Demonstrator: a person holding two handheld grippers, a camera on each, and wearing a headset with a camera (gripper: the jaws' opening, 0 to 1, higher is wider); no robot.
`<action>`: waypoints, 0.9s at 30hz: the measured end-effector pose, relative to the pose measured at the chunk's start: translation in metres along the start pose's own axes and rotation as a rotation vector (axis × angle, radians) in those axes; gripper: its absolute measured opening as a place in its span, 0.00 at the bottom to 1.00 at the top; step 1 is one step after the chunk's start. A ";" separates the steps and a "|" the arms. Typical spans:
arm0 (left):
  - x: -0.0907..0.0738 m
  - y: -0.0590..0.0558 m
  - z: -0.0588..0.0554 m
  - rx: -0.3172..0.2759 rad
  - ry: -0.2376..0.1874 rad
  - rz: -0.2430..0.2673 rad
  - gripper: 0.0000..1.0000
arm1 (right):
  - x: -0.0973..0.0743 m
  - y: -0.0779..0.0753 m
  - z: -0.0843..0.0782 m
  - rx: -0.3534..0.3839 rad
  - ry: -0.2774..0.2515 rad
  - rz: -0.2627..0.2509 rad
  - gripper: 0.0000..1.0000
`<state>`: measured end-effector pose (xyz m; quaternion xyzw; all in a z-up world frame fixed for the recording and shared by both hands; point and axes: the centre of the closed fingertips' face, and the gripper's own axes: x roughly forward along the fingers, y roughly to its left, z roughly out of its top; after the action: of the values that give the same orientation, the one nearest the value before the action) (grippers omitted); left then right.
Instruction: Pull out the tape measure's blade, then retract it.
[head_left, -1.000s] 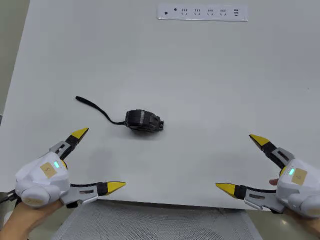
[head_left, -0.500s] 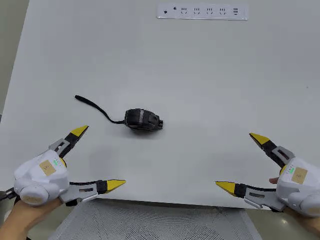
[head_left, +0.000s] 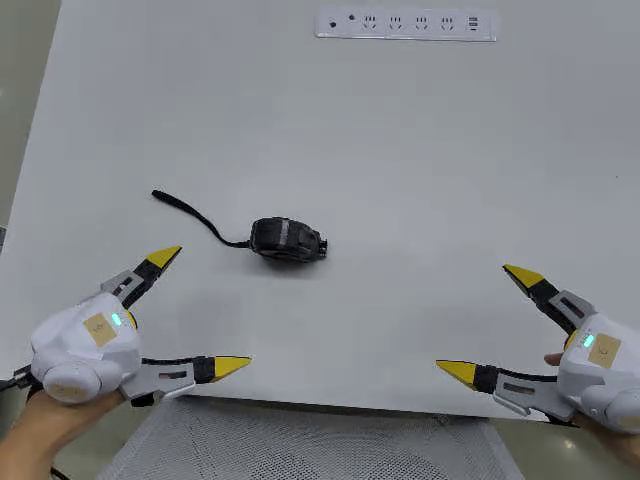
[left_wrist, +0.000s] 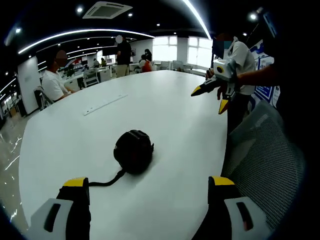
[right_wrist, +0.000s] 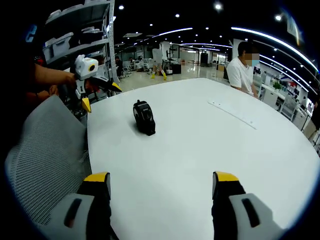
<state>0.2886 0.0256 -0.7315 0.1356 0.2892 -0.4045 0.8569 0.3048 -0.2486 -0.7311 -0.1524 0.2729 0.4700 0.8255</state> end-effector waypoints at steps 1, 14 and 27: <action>0.001 0.000 0.000 0.005 0.004 -0.004 0.95 | 0.000 0.000 0.000 -0.002 0.000 0.001 0.85; 0.016 0.012 0.007 0.076 0.046 -0.063 0.87 | 0.012 -0.007 0.008 -0.062 0.011 0.046 0.79; 0.037 0.024 0.013 0.155 0.089 -0.147 0.74 | 0.035 -0.014 0.022 -0.159 -0.006 0.111 0.70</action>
<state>0.3306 0.0117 -0.7439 0.1979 0.3039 -0.4810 0.7982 0.3374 -0.2205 -0.7345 -0.2009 0.2402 0.5356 0.7843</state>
